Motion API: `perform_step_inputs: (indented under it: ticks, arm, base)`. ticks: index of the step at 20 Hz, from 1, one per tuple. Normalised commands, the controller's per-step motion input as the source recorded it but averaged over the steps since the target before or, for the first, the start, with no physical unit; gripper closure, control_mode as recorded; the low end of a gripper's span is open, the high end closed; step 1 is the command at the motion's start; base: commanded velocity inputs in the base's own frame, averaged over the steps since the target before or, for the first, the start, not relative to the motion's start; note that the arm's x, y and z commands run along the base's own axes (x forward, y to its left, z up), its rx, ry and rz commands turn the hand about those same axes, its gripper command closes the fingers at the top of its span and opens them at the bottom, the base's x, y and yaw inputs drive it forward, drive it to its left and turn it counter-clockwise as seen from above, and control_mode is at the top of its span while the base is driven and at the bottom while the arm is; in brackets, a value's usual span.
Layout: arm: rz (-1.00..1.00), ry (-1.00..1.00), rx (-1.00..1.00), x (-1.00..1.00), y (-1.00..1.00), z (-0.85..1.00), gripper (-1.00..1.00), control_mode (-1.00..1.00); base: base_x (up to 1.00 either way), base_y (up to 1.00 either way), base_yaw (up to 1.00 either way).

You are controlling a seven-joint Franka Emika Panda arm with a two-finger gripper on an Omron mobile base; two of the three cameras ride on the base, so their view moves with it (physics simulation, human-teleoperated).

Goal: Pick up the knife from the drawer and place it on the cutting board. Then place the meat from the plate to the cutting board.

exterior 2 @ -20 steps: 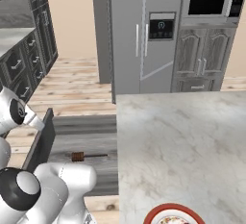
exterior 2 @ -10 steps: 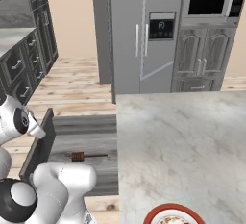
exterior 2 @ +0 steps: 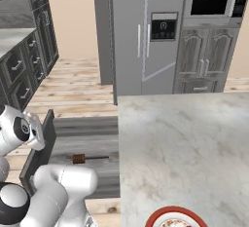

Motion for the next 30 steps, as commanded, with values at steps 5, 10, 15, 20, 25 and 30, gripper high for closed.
perform_step_inputs:
  ticks: [5,10,15,20,25,30]
  arm:
    - [-0.18,0.02,0.06,0.27,0.0,-0.06,-1.0,-1.0]
    - [-0.18,0.06,0.17,0.52,-0.02,-0.14,-1.0,-1.0]
    - [-0.13,0.02,0.16,0.38,-0.23,-0.18,-1.0,-1.0]
    - [-0.01,0.08,0.06,0.24,-0.18,-0.13,-1.0,-1.0]
    - [0.0,0.09,0.06,0.07,-0.2,-0.23,-1.0,-1.0]
    - [0.0,0.07,0.11,-0.01,-0.2,-0.2,-1.0,-1.0]
  base:
    - [0.0,0.0,0.0]
    - [0.0,0.0,0.0]
    - [0.0,0.0,0.0]
    - [0.0,0.0,0.0]
    - [0.0,0.0,0.0]
    - [0.0,0.0,0.0]
